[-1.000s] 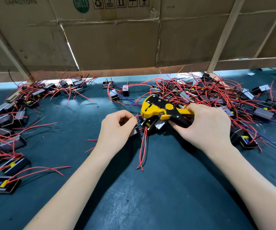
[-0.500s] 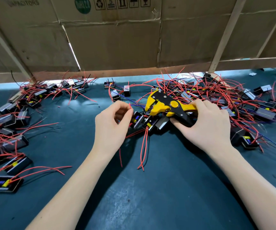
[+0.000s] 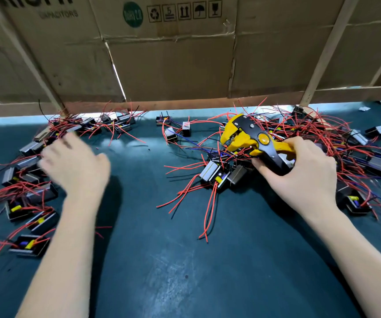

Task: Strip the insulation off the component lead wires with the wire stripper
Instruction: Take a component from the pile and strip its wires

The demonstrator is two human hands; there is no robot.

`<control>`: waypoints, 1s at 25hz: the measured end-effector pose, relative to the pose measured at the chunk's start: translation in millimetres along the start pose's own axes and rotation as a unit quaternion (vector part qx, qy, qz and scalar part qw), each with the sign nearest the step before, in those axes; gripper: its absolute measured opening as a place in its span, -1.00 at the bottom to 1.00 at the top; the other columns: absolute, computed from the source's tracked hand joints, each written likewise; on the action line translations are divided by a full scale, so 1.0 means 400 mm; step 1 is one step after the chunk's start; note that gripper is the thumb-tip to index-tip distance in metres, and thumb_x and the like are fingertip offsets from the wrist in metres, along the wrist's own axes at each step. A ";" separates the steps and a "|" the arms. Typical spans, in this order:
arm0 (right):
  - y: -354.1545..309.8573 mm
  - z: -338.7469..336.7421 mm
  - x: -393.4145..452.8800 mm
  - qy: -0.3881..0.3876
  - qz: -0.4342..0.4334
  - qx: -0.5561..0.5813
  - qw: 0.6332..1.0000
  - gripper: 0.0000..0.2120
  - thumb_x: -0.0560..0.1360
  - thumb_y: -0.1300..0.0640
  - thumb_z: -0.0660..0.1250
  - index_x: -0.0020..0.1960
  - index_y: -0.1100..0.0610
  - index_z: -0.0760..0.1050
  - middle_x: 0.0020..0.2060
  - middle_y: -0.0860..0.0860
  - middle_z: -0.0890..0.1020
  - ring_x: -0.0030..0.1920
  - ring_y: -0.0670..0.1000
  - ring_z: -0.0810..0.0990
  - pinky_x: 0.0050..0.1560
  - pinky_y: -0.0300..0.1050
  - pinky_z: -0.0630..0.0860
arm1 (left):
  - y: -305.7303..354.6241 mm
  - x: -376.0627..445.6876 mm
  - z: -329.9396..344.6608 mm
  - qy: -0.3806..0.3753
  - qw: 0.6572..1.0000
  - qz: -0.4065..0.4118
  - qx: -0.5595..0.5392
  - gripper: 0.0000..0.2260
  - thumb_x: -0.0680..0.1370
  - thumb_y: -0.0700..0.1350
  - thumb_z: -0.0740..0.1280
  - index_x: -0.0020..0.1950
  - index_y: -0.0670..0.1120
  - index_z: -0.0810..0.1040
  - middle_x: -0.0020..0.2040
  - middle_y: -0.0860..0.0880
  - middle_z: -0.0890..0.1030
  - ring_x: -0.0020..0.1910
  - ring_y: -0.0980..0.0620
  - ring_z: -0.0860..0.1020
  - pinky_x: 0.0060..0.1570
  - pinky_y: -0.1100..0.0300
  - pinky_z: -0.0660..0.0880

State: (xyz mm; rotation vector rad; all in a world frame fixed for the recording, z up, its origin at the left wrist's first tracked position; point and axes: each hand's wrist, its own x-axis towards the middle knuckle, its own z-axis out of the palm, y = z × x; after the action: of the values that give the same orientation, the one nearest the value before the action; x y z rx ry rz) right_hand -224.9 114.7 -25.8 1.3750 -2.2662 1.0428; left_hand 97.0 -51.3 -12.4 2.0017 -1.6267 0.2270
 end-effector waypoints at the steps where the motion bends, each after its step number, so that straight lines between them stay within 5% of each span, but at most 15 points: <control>1: -0.001 0.001 -0.001 0.000 -0.002 -0.001 1.000 -0.44 0.33 -0.34 0.36 0.05 0.11 0.51 -0.09 0.04 0.59 0.01 0.18 0.54 0.03 0.07 0.31 | -0.047 0.018 0.001 -0.040 0.996 -0.070 0.040 -0.46 0.46 -0.09 0.41 0.33 -0.32 0.35 0.33 -0.42 0.40 0.34 -0.37 0.32 0.31 -0.14 0.21; 3: -0.001 0.003 -0.002 0.001 -0.004 -0.001 1.000 -0.44 0.32 -0.35 0.35 0.03 0.11 0.51 -0.10 0.05 0.59 0.00 0.19 0.55 0.02 0.08 0.32 | -0.106 0.034 0.011 -0.124 0.977 -0.144 0.095 -0.50 0.52 -0.03 0.34 0.36 -0.28 0.39 0.39 -0.35 0.38 0.42 -0.31 0.24 0.38 -0.07 0.16; 7: 0.000 0.006 -0.003 0.005 -0.010 -0.003 1.000 -0.45 0.33 -0.34 0.36 0.02 0.11 0.51 -0.11 0.05 0.59 -0.02 0.19 0.56 0.01 0.09 0.34 | -0.100 0.052 0.034 -0.070 0.992 -0.086 0.054 -0.71 0.48 -0.16 0.36 0.17 -0.23 0.59 0.20 -0.37 0.54 0.31 -0.33 0.37 0.29 -0.07 0.21; 10: 0.004 0.005 -0.003 0.005 -0.009 -0.002 1.000 -0.45 0.33 -0.34 0.35 0.02 0.10 0.51 -0.12 0.04 0.59 -0.03 0.19 0.56 0.00 0.07 0.33 | -0.112 0.059 0.036 -0.001 0.994 -0.110 0.006 -0.56 0.45 -0.14 0.40 0.25 -0.32 0.42 0.27 -0.46 0.40 0.30 -0.44 0.33 0.30 -0.24 0.25; 13: 0.006 0.006 -0.002 0.007 -0.008 -0.004 1.000 -0.46 0.33 -0.34 0.37 0.03 0.10 0.51 -0.11 0.04 0.59 -0.03 0.19 0.56 -0.01 0.06 0.31 | -0.156 0.073 0.042 -0.047 0.985 -0.166 0.010 -0.51 0.45 -0.17 0.42 0.30 -0.31 0.34 0.32 -0.46 0.36 0.32 -0.46 0.33 0.30 -0.24 0.32; 21: 0.011 0.010 -0.002 0.008 -0.016 -0.021 1.000 -0.47 0.33 -0.33 0.39 0.01 0.11 0.51 -0.15 0.05 0.59 -0.05 0.20 0.56 -0.03 0.06 0.32 | -0.111 0.077 0.033 0.026 0.994 -0.028 -0.098 -0.75 0.52 -0.22 0.27 0.18 -0.15 0.54 0.07 -0.34 0.61 0.14 -0.37 0.50 0.14 -0.22 0.47; 25: 0.017 0.010 -0.001 0.001 -0.009 -0.032 0.999 -0.46 0.33 -0.34 0.38 0.02 0.10 0.51 -0.14 0.03 0.58 -0.04 0.18 0.56 -0.03 0.04 0.30 | -0.105 0.072 0.042 -0.063 0.997 -0.042 0.008 -0.62 0.43 -0.20 0.42 0.20 -0.29 0.48 0.18 -0.45 0.46 0.20 -0.45 0.42 0.18 -0.26 0.42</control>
State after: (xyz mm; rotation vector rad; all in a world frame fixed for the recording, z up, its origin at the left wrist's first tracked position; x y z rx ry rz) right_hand -230.2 113.9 -31.9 1.3648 -2.2604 0.9560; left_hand 140.5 -79.3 -25.8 2.1287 -1.6162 0.0836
